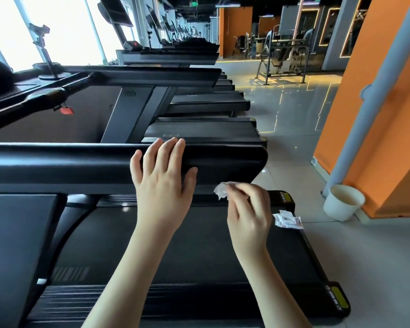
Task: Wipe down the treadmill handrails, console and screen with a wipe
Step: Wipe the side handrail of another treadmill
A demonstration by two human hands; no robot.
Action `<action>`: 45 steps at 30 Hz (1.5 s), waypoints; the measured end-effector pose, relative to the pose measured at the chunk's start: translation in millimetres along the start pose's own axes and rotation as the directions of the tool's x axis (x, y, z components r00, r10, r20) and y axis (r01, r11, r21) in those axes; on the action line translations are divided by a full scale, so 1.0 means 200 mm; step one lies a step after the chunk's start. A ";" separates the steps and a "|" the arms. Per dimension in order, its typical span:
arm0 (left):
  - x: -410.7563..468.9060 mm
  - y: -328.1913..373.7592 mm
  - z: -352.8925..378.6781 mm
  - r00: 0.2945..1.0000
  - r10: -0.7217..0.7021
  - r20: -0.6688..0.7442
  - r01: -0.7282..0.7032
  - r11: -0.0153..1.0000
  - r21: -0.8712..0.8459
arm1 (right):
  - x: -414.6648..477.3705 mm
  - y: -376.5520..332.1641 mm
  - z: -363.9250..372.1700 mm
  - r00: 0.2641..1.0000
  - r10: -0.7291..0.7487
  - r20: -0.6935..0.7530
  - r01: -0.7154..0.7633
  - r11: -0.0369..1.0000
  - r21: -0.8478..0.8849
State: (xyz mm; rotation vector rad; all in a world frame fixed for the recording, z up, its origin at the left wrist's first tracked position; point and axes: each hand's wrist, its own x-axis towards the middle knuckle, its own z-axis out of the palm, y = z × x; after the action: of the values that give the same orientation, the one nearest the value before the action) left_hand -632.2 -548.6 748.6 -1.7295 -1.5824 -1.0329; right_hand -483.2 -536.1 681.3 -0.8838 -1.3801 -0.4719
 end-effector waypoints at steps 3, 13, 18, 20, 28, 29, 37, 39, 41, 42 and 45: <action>0.00 0.00 0.00 1.000 0.005 -0.005 -0.005 1.000 0.005 | -0.06 -0.04 0.05 0.998 -0.043 0.039 0.042 0.999 0.012; -0.01 0.00 0.01 1.000 0.004 -0.030 -0.004 1.000 -0.007 | 0.08 -0.05 0.03 0.998 0.065 -0.027 -0.065 0.998 0.017; -0.01 0.00 0.02 0.999 0.008 -0.036 -0.008 1.000 -0.006 | 0.18 -0.04 0.01 0.998 0.069 -0.011 -0.069 0.997 -0.037; -0.01 0.00 0.02 0.999 0.006 -0.034 -0.006 1.000 -0.003 | 0.28 -0.05 0.03 0.990 0.135 -0.043 -0.137 0.989 -0.057; 0.00 -0.01 0.00 1.000 0.017 0.000 -0.017 1.000 0.006 | 0.49 -0.06 0.09 0.959 0.084 0.272 -0.042 0.987 -0.157; 0.00 -0.02 -0.01 1.000 0.021 0.012 -0.021 1.000 0.008 | 0.51 -0.03 0.09 0.954 0.143 0.263 -0.089 0.974 -0.209; 0.03 -0.07 -0.05 0.999 -0.025 0.047 0.028 0.998 -0.054 | 0.47 -0.12 0.10 0.947 -0.008 0.320 0.028 0.998 -0.056; 0.03 -0.08 -0.05 0.998 -0.026 0.051 0.028 0.999 -0.041 | 0.46 -0.06 0.06 0.968 0.022 0.249 -0.007 0.998 -0.063; 0.02 -0.07 -0.04 0.998 -0.027 0.053 0.029 0.999 -0.037 | 0.43 -0.05 0.04 0.984 0.095 0.149 -0.081 0.992 -0.096; 0.02 -0.07 -0.04 0.998 -0.025 0.050 0.027 0.999 -0.039 | 0.40 -0.08 0.03 0.988 0.102 0.116 -0.092 0.992 -0.085; 0.02 -0.08 -0.04 0.999 -0.007 0.033 0.009 0.999 -0.050 | 0.26 -0.20 0.03 0.987 -0.005 0.161 0.009 1.000 -0.025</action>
State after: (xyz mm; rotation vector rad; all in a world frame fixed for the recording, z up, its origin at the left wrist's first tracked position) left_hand -648.8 -549.6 755.1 -1.7832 -1.5975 -1.0613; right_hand -507.8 -545.3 742.0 -0.9553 -1.5277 -0.4321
